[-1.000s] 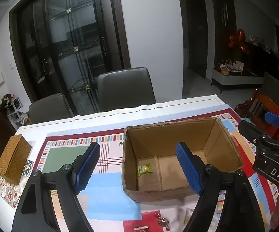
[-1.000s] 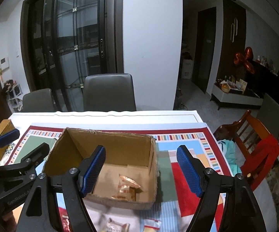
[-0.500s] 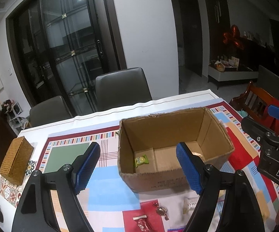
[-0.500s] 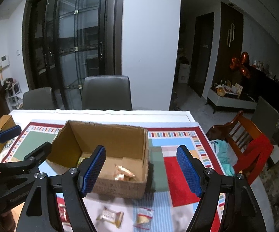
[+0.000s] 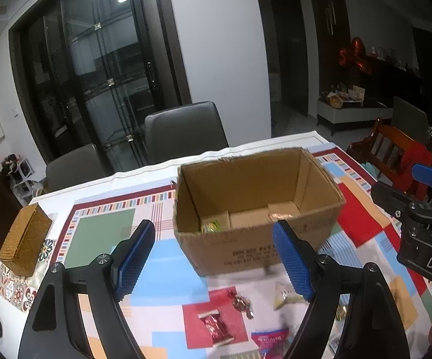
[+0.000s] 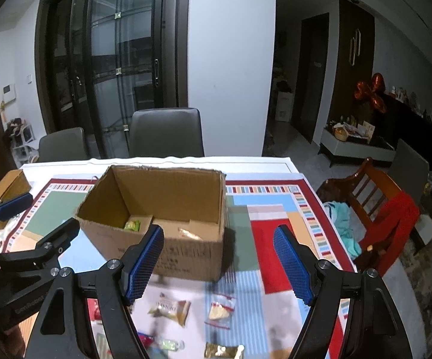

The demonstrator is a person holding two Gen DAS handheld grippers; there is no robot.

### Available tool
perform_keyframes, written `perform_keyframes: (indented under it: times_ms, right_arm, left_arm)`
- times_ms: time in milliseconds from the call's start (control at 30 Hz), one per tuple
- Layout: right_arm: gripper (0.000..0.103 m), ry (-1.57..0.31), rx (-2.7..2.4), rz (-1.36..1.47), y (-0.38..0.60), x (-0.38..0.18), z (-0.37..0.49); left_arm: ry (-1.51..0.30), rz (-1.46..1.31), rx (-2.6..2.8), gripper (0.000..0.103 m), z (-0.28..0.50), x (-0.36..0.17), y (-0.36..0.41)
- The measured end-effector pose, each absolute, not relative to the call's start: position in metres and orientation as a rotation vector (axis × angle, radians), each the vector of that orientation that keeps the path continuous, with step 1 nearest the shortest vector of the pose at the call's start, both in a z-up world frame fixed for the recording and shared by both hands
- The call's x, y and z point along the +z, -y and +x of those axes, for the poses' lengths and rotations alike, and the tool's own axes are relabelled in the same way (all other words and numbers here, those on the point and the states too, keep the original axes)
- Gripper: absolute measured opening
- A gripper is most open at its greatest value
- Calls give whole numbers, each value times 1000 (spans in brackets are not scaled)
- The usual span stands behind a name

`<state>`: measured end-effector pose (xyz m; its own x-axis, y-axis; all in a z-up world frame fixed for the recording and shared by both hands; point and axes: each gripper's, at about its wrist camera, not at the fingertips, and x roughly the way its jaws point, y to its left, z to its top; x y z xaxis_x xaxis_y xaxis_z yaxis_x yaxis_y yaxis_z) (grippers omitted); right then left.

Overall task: Organize snacks
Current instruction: 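Withdraw both open tools from the box back toward the remaining snacks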

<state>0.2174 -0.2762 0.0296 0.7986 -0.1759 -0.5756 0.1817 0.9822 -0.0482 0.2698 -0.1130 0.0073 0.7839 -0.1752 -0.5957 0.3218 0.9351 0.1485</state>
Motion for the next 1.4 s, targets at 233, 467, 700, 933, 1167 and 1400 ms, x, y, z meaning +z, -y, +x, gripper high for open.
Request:
perform_keyframes:
  times_ms: [233, 467, 700, 933, 1167, 1400]
  right_arm:
    - [77, -623, -186, 11, 275, 18, 194]
    - [77, -650, -186, 11, 272, 1, 173]
    - [77, -700, -185, 15, 269, -21, 153]
    - [77, -741, -188, 20, 265, -39, 135]
    - [77, -802, -178, 20, 259, -61, 122]
    - [77, -855, -170, 18, 257, -80, 115]
  left_arm:
    - [-636, 262, -292, 81, 248, -8, 113]
    - [-657, 267, -308, 81, 228, -19, 109]
    - [-683, 275, -316, 81, 208, -35, 104]
    - [-705, 271, -328, 81, 195, -50, 100]
    - [-730, 274, -354, 81, 182, -66, 103]
    - [-750, 270, -362, 81, 178, -83, 103]
